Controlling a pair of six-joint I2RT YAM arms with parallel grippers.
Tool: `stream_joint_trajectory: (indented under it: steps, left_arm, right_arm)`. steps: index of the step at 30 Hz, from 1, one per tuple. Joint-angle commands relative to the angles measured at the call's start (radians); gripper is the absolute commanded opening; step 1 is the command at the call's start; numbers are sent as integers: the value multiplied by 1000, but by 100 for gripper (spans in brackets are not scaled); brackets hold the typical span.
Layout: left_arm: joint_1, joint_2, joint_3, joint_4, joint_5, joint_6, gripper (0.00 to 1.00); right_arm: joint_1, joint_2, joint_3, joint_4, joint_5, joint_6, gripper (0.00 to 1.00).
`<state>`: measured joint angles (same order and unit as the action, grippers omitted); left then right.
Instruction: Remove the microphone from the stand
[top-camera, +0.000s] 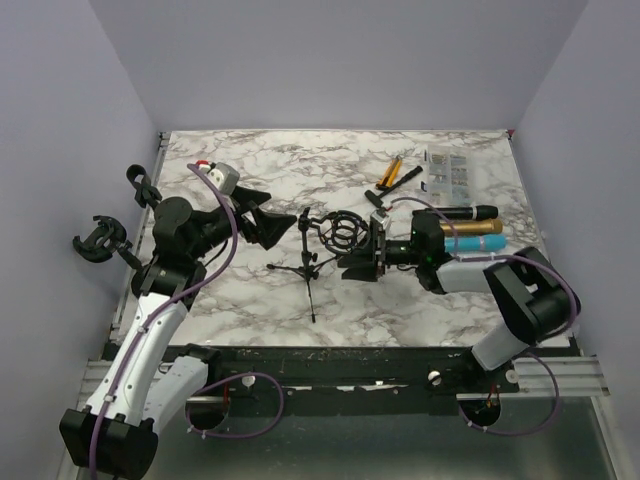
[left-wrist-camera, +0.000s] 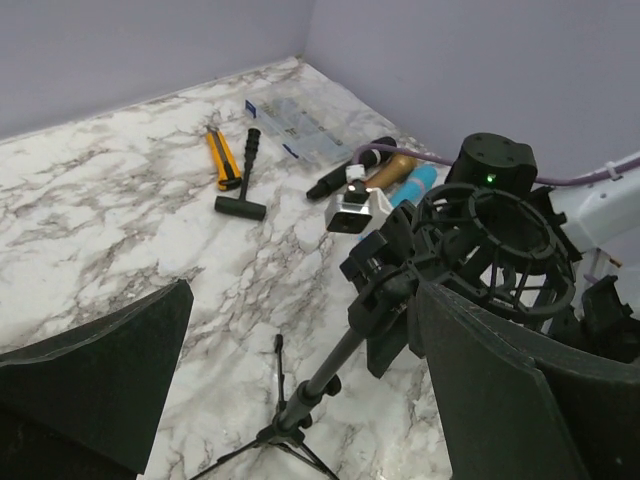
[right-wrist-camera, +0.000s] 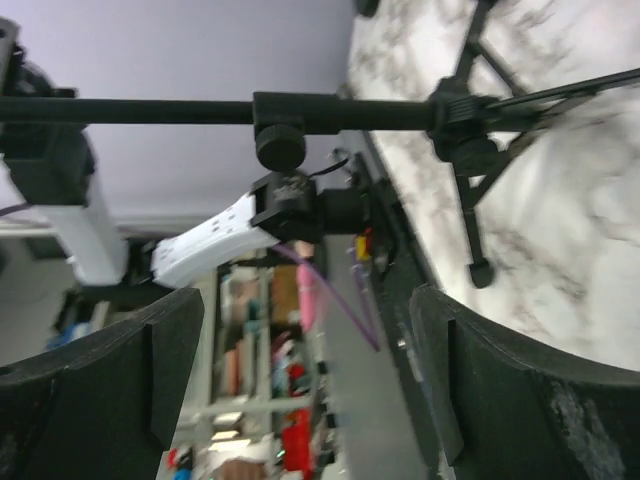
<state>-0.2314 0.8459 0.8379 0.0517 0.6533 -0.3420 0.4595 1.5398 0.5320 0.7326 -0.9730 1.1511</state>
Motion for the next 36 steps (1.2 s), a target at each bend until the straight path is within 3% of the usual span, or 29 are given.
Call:
stream_joint_trajectory:
  steps: [1,5,9,13,18,36]
  left_arm:
    - [-8,-4,-42,77,74,11,99]
    - [-8,-21,-38,42,35,38,98]
    - [-8,-46,-48,37,0,51,98]
    - [-8,-53,-56,58,11,36,98]
    - [-8,-54,-59,71,29,17,98]
    - [-8,-64,-68,85,32,7,98]
  right_arm:
    - [48,169,31,575,-145,361,89]
    - [72,334,79,869,-106,568,83]
    - [108,461,139,979,-60,656,76]
    - [117,501,169,942,-23,631,73]
    - [118,477,194,723,12,486,70]
    - [151,508,251,692,17,483,45]
